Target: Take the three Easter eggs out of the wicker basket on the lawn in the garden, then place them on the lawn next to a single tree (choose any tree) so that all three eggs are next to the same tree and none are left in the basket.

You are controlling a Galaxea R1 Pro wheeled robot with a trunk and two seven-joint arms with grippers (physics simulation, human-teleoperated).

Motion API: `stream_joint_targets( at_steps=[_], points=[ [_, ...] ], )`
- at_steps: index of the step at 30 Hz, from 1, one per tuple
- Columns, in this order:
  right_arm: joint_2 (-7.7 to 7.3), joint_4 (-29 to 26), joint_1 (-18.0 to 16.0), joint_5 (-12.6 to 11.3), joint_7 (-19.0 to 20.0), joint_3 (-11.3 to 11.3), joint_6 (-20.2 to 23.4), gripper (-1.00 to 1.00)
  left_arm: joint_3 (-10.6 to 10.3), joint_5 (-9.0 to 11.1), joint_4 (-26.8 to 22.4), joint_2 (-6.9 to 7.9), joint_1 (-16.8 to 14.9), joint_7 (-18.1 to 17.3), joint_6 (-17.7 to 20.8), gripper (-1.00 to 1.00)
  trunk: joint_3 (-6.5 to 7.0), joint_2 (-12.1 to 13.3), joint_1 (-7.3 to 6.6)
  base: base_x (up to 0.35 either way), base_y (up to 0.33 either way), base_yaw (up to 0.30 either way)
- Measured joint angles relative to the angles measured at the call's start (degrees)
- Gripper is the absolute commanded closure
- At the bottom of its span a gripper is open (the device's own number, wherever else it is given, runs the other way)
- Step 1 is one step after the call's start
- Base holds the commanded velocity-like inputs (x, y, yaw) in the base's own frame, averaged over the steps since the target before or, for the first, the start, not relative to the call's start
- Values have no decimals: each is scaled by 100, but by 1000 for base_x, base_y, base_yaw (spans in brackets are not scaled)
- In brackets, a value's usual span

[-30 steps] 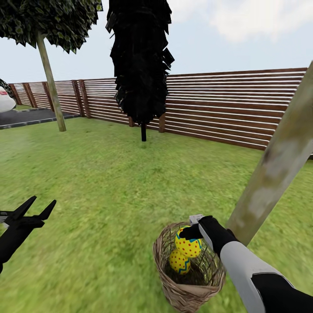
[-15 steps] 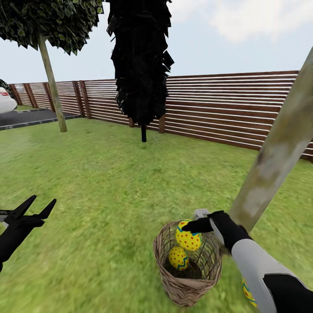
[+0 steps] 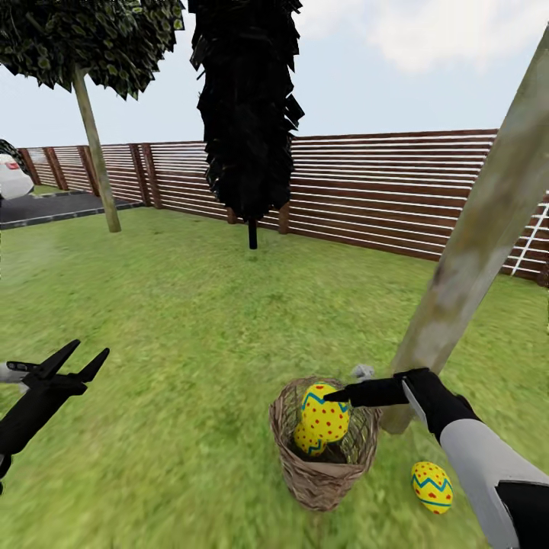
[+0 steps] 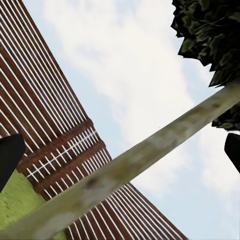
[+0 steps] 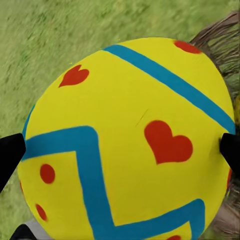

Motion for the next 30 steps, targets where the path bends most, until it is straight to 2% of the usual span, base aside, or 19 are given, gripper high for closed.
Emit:
stream_joint_targets(
  at_steps=[2, 4, 6, 9, 13, 17, 19, 21, 24, 25, 27, 29, 30],
  points=[
    [-19, -3, 1, -2, 21, -152, -11, 100, -3, 5, -35, 0, 0, 3, 0, -100, 36, 80, -44, -332, 0, 0],
    [-40, -2, 1, 6, 26, -194, -22, 100, -5, 8, -52, 0, 0, 1, 0, -100, 72, 160, -88, -332, 0, 0],
    [-162, -2, 0, 4, 29, -207, -26, 100, -55, 8, -63, -10, 0, 3, 0, -100, 108, 241, -132, -326, 0, -25],
    [-287, 60, 9, 5, 24, -209, -23, 100, -267, 16, -55, -47, -1, 0, -2, -100, 154, 322, -179, -103, 0, -182],
    [-544, 8, 11, 8, 37, -208, 22, 100, -572, 30, -61, -234, -1, -8, -3, -100, 178, 322, -180, -6, 0, -227],
    [-573, 5, 19, 106, -72, -178, 46, 100, -817, 30, -75, -341, -1, -3, -12, -100, 203, 322, -180, 0, 0, -230],
    [-561, 6, 19, 351, -178, -171, 37, 100, -851, 38, -69, -379, -1, -5, -21, -100, 216, 322, -180, 0, 0, -230],
    [-554, 0, 19, 587, -361, -176, 37, 100, -858, 46, -75, -396, -1, -27, -26, -100, 228, 322, -180, 0, 0, -230],
    [-583, -7, 19, 649, -684, -204, 37, 100, -866, 57, -82, -423, -1, -101, -28, -100, 247, 322, -180, 0, 0, -230],
    [-588, -10, 19, 653, -949, -209, 34, 100, -866, 63, -83, -465, -1, -170, -29, -100, 254, 322, -180, 0, 0, -231],
    [-564, -2, 19, 652, -1508, -198, 16, 100, -869, 58, -90, -701, 0, -194, -72, -100, 266, 322, -180, 0, -7, -231],
    [-542, 3, 18, 643, -2239, -195, 5, 100, -875, 38, -84, -967, 0, -169, -105, -100, 279, 321, -180, 0, -202, -230],
    [-536, 5, 18, 645, -2432, -195, 2, 100, -877, 32, -87, -1070, 0, -164, -113, -100, 285, 322, -180, 0, -269, -230]
  ],
)
